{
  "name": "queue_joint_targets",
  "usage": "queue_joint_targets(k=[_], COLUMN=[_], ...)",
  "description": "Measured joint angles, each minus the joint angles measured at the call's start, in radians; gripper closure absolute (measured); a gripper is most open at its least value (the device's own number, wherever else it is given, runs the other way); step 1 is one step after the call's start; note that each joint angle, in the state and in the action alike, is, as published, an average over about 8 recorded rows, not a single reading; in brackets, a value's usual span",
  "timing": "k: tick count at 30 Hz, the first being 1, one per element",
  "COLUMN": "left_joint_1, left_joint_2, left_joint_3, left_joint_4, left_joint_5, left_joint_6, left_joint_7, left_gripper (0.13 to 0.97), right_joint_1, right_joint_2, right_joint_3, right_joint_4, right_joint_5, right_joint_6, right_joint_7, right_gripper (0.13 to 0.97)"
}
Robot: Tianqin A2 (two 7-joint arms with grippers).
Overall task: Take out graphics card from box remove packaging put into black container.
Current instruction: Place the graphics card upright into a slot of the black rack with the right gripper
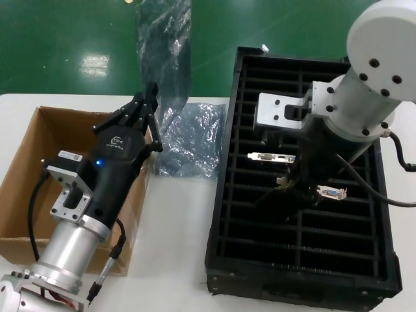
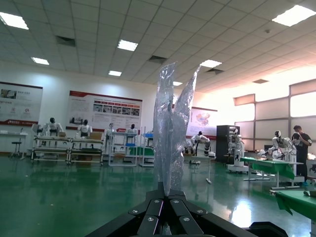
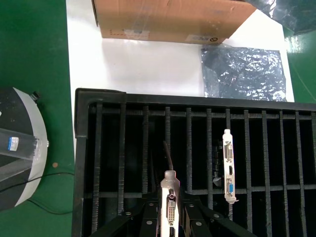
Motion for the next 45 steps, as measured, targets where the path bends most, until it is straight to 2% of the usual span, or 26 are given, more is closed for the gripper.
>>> queue_joint_targets(k=[14, 36, 45], left_joint_1=[-0.008, -0.019, -0.026], left_joint_2=[-0.003, -0.006, -0.008], left_joint_3=[-0.008, -0.016, -0.023], left_joint_4=[0.014, 0.039, 0.054], left_joint_5=[-0.002, -0.003, -0.005], left_joint_6=[0.001, 0.004, 0.006], left_joint_7=[0.008, 0.017, 0.024], left_gripper=[0.957, 0.957, 0.957], right_joint_1=[0.0, -0.001, -0.003], right_joint_2=[-0.064, -0.215, -0.25], right_joint_3=[0.0, 0.0, 0.0], right_joint_4=[-0.107, -0.371, -0.42], right_joint_5=[-0.043, -0.06, -0.074], right_joint_6=[0.0, 0.0, 0.0], right_joint_7=[-0.106, -0.331, -0.375], right_gripper=[0.907, 0.907, 0.875])
